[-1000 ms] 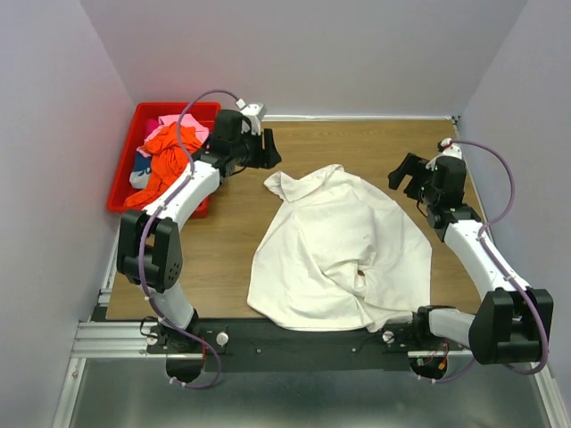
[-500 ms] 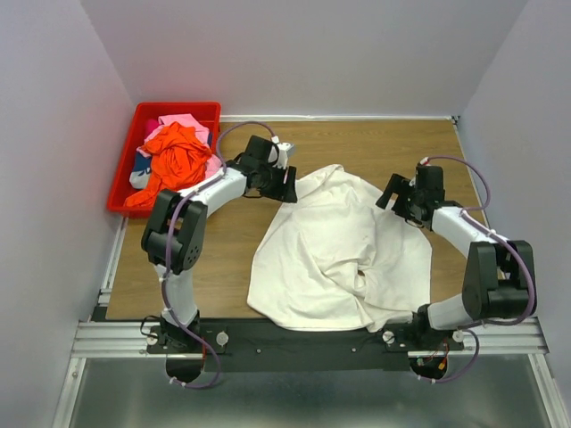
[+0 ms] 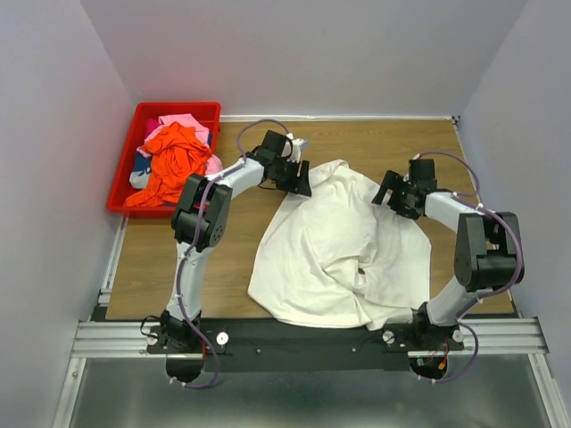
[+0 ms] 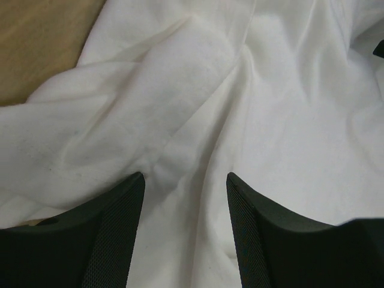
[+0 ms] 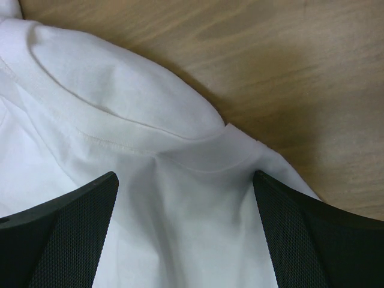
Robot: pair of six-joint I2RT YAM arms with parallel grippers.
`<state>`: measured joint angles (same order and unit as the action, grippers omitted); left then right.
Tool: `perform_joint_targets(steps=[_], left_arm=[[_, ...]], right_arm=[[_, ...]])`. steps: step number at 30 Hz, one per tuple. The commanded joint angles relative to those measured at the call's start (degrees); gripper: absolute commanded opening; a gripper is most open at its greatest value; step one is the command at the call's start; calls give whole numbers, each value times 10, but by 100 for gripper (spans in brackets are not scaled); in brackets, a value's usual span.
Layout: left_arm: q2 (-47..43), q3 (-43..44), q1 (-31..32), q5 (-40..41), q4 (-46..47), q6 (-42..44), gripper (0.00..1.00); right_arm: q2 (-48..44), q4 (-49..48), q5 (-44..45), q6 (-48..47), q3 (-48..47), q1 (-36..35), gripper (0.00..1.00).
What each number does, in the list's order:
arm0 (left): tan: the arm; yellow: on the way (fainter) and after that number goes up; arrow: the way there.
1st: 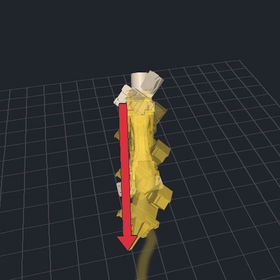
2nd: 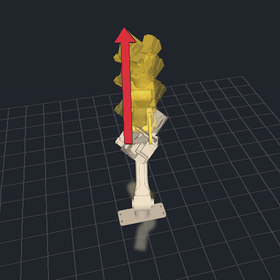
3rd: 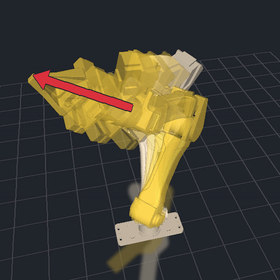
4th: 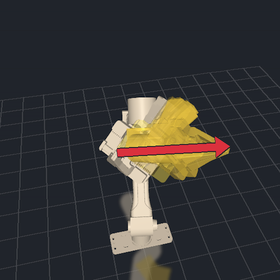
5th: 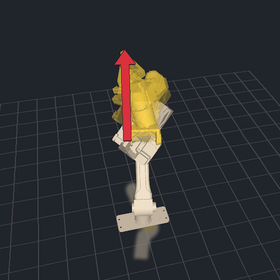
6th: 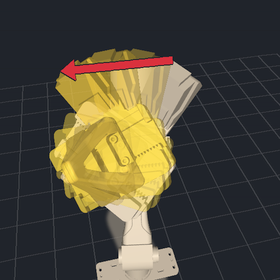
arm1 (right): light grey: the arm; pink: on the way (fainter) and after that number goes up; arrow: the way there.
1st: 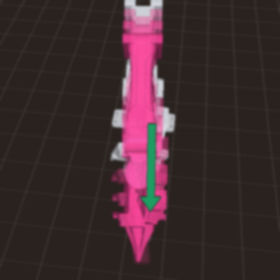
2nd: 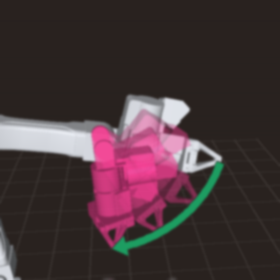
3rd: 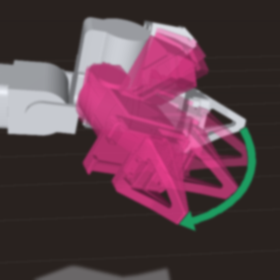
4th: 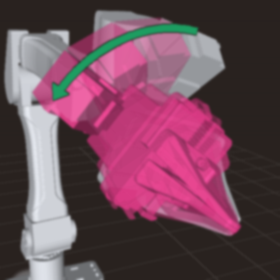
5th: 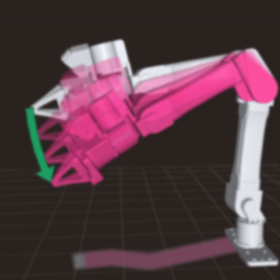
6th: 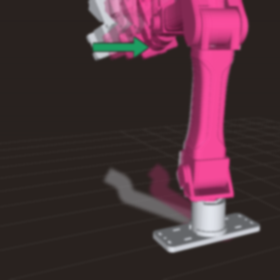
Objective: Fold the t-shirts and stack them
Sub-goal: Flatten the tshirt out
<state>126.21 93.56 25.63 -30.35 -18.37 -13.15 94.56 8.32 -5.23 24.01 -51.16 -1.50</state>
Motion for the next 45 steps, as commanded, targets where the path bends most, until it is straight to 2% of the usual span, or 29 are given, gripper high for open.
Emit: perform_joint_targets(steps=[1, 5, 8, 11, 15, 18, 23, 29, 32, 34, 39, 45], left_arm=[[57, 57, 3, -4, -8, -20, 65], [119, 136, 0, 14, -22, -32, 65], [169, 226, -8, 29, -38, -52, 65], [222, 352, -22, 29, -40, -75, 65], [255, 413, -37, 6, 30, -105, 65], [229, 406, -40, 5, 68, -101, 65], [122, 341, -41, 16, 91, -65, 65], [-22, 145, -33, 36, 39, -32, 65], [-75, 16, -16, 53, 6, 3, 65], [-104, -29, -2, 50, -3, 9, 65], [-139, -143, 14, -11, 0, 4, 65], [-128, -189, 15, -27, 1, 2, 65]], right_arm=[[45, 9, 0, 1, -31, 1, 100], [79, 10, 4, 0, -74, 1, 100], [107, 11, 1, -1, -104, 1, 100], [134, 14, -12, 6, -157, 1, 100], [151, 21, -19, 3, -205, 1, 100], [143, 27, -21, -8, -220, -1, 100], [106, 43, -14, -55, -217, -10, 100], [51, 68, 7, -80, -173, -54, 100], [34, 75, 15, -77, -139, -83, 100], [28, 78, 15, -70, -128, -90, 100], [26, 81, -4, -56, -102, -102, 100], [24, 86, -27, -47, -68, -111, 100]])
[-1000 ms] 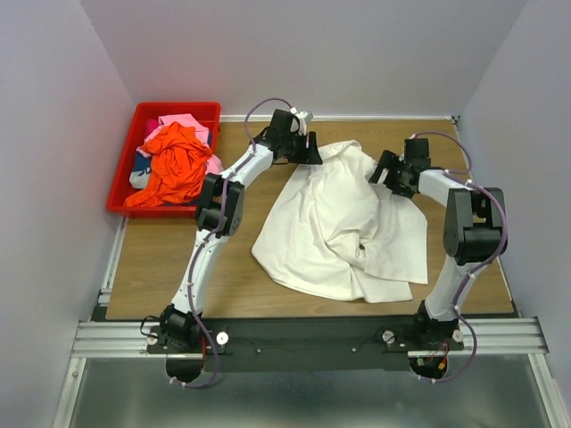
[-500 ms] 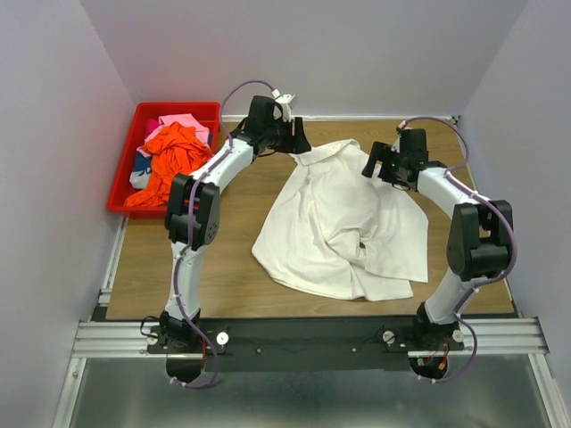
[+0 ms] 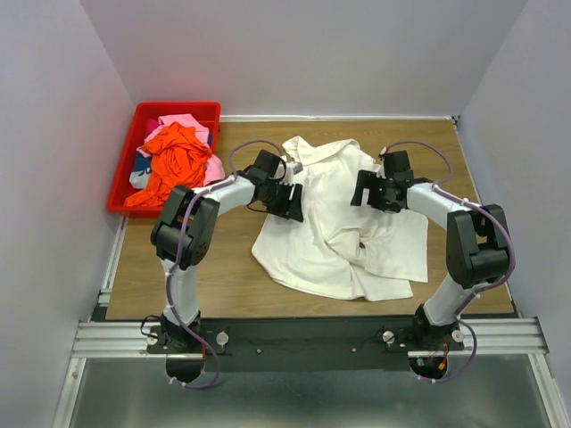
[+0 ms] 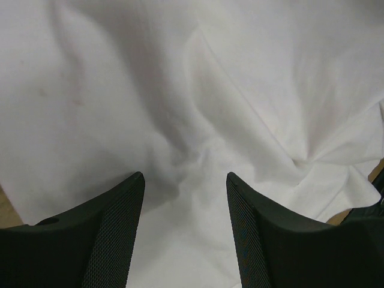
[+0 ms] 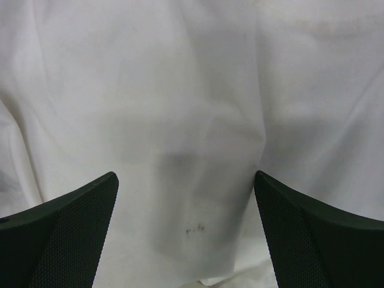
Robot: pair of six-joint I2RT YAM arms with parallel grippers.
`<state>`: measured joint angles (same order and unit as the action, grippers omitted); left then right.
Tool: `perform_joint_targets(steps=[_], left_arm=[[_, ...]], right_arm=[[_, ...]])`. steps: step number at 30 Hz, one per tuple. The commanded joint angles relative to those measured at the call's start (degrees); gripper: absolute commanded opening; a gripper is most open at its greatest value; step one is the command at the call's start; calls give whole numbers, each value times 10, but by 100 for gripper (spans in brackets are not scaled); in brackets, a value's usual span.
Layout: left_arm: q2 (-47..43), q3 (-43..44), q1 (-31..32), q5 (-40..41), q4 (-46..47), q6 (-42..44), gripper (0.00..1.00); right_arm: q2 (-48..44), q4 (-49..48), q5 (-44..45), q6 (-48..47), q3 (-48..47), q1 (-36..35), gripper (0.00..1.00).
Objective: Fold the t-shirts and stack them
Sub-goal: Flatten the tshirt out
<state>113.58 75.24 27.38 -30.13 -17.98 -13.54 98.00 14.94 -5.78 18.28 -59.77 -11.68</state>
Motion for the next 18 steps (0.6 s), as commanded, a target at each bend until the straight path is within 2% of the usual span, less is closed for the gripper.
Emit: perform_joint_targets(steps=[1, 8, 12, 18], left_arm=[[11, -7, -4, -27, -13, 5, 65], [52, 17, -21, 41, -42, 13, 65], [95, 86, -42, 88, -56, 11, 65], [177, 208, -70, 111, -72, -6, 65]], right_arm=[[-12, 22, -23, 10, 21, -11, 100], [1, 40, -41, 8, 20, -12, 100], [10, 54, -53, 3, 18, -14, 100], [25, 69, -87, -6, 9, -19, 100]])
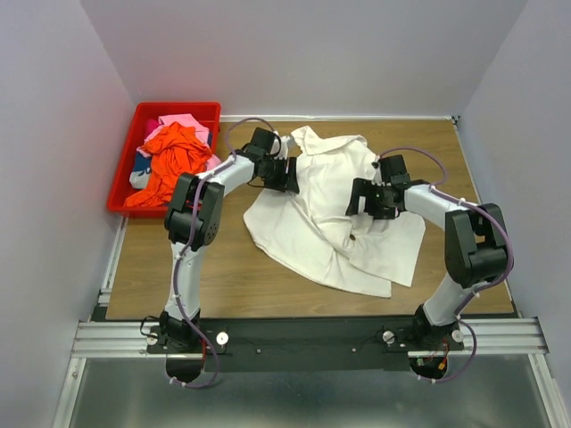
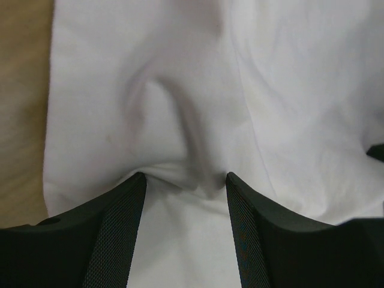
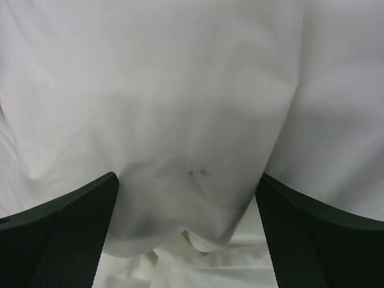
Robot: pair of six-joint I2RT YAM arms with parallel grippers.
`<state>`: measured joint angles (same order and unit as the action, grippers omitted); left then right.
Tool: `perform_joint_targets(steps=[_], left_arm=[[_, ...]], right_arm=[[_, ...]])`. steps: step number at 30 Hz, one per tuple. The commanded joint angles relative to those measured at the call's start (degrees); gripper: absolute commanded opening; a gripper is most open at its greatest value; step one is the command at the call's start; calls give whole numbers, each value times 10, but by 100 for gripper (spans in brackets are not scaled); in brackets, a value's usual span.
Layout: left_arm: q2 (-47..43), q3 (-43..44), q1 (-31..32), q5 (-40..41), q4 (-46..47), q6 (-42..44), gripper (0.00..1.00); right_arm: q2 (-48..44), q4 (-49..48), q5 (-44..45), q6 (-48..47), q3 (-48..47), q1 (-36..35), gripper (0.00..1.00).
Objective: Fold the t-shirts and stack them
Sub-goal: Flatten the tshirt out
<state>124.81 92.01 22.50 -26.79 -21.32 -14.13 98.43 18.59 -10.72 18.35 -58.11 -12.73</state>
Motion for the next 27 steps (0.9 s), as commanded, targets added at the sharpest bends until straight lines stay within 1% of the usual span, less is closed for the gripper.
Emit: perform_joint_targets(steps=[1, 2, 4, 5, 6, 8, 10, 12, 15, 16, 17, 18, 19, 20, 21, 24, 25, 26, 27], left_arm=[[77, 83, -26, 81, -44, -2, 65], [103, 133, -32, 84, -50, -6, 65], [130, 190, -37, 90, -65, -8, 65], [158, 220, -39, 96, -71, -6, 65], [172, 282, -40, 102, -77, -5, 65], [205, 343, -43, 100, -93, 0, 65], [213, 403, -44, 95, -96, 4, 65], [197, 413, -44, 95, -87, 0, 65], [128, 362, -43, 98, -59, -6, 65], [107, 318, -43, 103, -51, -6, 65], [65, 293, -41, 103, -49, -6, 65], [43, 239, -40, 104, -47, -5, 65], [6, 209, -39, 104, -48, -2, 65], [-12, 179, -37, 102, -49, -2, 65], [-28, 116, -34, 91, -48, -3, 65], [-80, 24, -28, 73, -45, -7, 65], [-90, -32, -23, 66, -42, -9, 65], [-108, -58, -21, 60, -29, -12, 65], [-115, -105, -20, 47, -20, -18, 65]], right_arm=[[24, 34, -47, -9, -10, -12, 100], [27, 36, -58, -12, -13, -17, 100], [33, 37, -71, -17, -17, -21, 100], [35, 38, -76, -19, -22, -27, 100], [39, 39, -88, -21, -24, -30, 100], [42, 42, -97, -29, -29, -35, 100], [41, 47, -98, -31, -39, -42, 100], [37, 49, -89, -27, -46, -42, 100], [24, 52, -62, -24, -63, -42, 100], [21, 54, -43, -22, -73, -41, 100], [17, 54, -35, -22, -76, -42, 100], [17, 54, -22, -21, -81, -42, 100], [18, 55, -18, -24, -86, -42, 100], [21, 55, -15, -25, -89, -42, 100], [31, 55, -12, -28, -90, -42, 100], [49, 54, -10, -38, -98, -42, 100], [60, 54, -5, -39, -100, -42, 100], [66, 53, -4, -43, -104, -42, 100], [71, 53, -1, -45, -106, -42, 100]])
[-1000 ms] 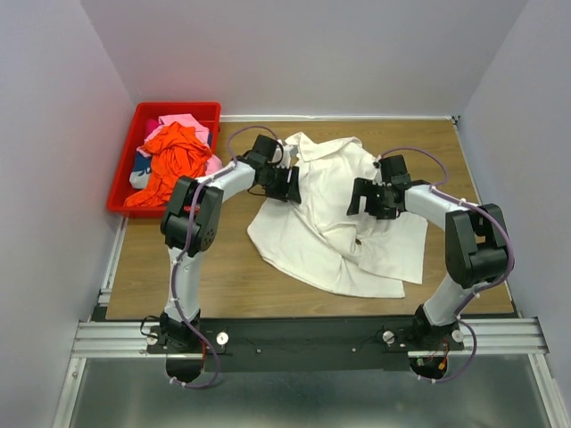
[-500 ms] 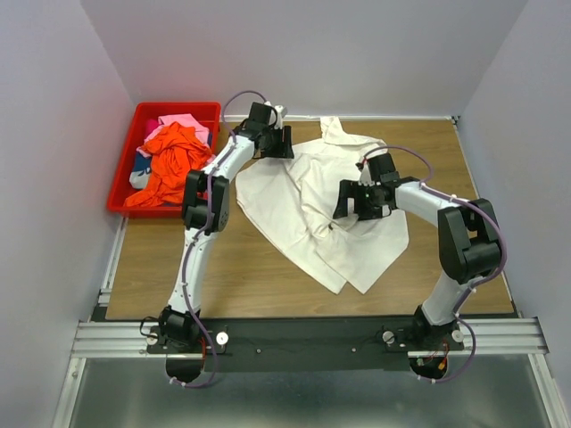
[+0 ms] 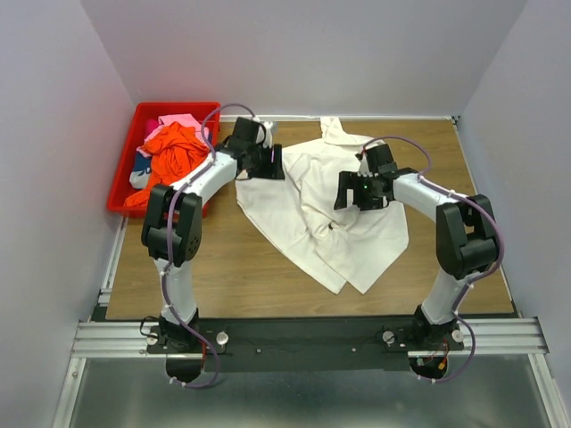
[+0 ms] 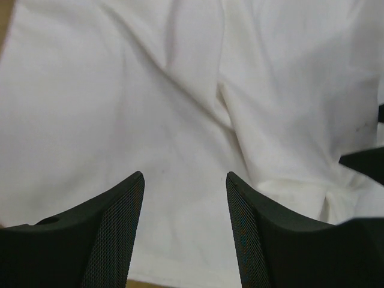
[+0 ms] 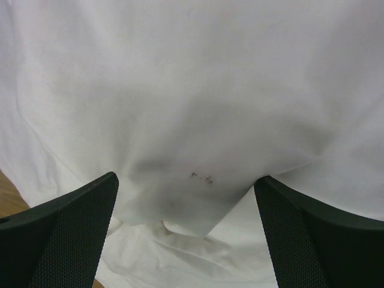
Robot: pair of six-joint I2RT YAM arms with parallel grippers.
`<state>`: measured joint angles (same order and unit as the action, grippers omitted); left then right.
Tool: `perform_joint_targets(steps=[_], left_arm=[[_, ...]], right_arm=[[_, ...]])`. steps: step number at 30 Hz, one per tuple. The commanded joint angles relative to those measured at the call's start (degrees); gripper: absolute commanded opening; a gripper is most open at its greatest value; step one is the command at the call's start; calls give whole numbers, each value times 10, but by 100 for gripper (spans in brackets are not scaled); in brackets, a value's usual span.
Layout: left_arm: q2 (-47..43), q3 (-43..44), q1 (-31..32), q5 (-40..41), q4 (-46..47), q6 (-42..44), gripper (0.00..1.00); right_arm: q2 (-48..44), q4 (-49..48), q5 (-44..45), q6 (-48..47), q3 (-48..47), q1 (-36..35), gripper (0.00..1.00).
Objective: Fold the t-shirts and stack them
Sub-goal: Flatten the tshirt out
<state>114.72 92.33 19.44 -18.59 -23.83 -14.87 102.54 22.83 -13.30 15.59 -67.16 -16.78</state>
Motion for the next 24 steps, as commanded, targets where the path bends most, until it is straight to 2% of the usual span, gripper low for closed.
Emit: perform_joint_targets(steps=[1, 6, 14, 21, 24], left_arm=[[-19, -129, 10, -43, 24, -16, 65], [-15, -179, 10, -69, 48, -31, 65], [61, -132, -8, -37, 41, -16, 65], [156, 23, -27, -13, 12, 6, 65], [217, 161, -27, -8, -29, 27, 65]], right_arm=[[41, 11, 27, -23, -17, -2, 100], [54, 11, 16, -33, -12, -2, 100], [47, 11, -45, -27, 27, -5, 100], [58, 11, -103, -33, 13, -20, 100], [76, 11, -126, -30, -12, -25, 100]])
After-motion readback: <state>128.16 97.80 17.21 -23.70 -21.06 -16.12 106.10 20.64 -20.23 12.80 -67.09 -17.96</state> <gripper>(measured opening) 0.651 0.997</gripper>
